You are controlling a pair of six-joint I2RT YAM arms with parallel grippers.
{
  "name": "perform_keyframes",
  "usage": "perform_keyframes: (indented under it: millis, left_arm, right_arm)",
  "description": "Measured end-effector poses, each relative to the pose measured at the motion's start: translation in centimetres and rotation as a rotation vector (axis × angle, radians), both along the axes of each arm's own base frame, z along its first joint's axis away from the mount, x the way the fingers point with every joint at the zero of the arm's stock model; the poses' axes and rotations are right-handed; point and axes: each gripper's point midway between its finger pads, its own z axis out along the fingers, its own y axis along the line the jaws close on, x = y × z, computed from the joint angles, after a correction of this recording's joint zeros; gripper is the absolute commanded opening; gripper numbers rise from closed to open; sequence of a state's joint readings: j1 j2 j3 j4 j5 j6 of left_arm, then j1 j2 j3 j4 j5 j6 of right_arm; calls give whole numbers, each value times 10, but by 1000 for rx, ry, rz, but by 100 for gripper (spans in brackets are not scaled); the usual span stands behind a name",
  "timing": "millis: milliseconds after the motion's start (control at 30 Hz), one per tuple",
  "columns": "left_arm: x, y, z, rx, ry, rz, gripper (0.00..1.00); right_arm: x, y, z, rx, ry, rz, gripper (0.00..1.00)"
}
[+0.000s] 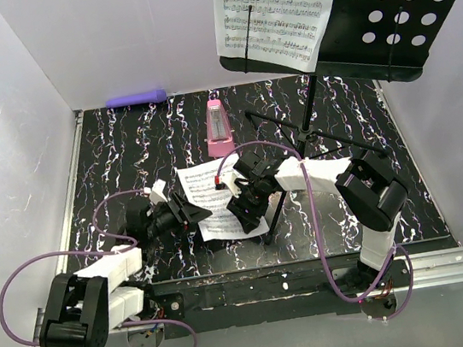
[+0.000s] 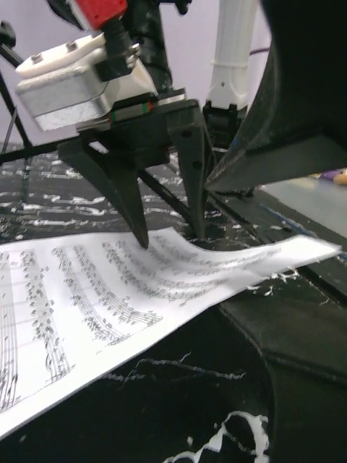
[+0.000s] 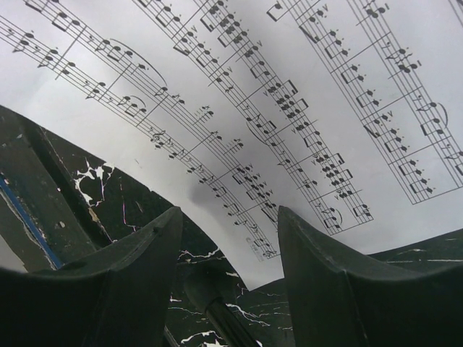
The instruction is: Set up the instrument practice props
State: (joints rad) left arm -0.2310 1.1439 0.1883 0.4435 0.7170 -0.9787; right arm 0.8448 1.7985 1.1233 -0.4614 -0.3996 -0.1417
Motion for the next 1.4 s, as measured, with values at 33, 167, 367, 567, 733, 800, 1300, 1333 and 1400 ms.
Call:
perform_keyframes:
  millis: [33, 167, 367, 567, 733, 800, 1300, 1333, 1400]
  left_arm:
    - [2, 1, -1, 15, 7, 4, 40]
    - [13, 5, -10, 88, 54, 28, 32]
    - [6, 13, -47, 170, 194, 40, 11]
    - [6, 14, -53, 200, 219, 28, 0]
    - [12, 17, -33, 230, 149, 22, 0]
    - [15, 20, -14, 257, 94, 27, 0]
    - [11, 36, 138, 502, -300, -152, 0]
    - [7, 33, 145, 509, -316, -179, 0]
    - [-5, 25, 156, 521, -346, -244, 0]
  right_arm:
    - [0, 0, 0, 0, 1, 0, 63]
    - [0, 0, 0, 1, 2, 3, 63]
    - [0, 0, 0, 2, 1, 8, 63]
    - [-1, 0, 0, 4, 1, 19, 64]
    - [-2, -2, 5, 8, -14, 44, 67]
    - [-4, -4, 14, 21, -21, 63, 69]
    - [-40, -56, 191, 508, -183, 411, 73]
    - [-39, -63, 200, 544, -209, 402, 74]
    - [-38, -77, 215, 603, -268, 379, 79]
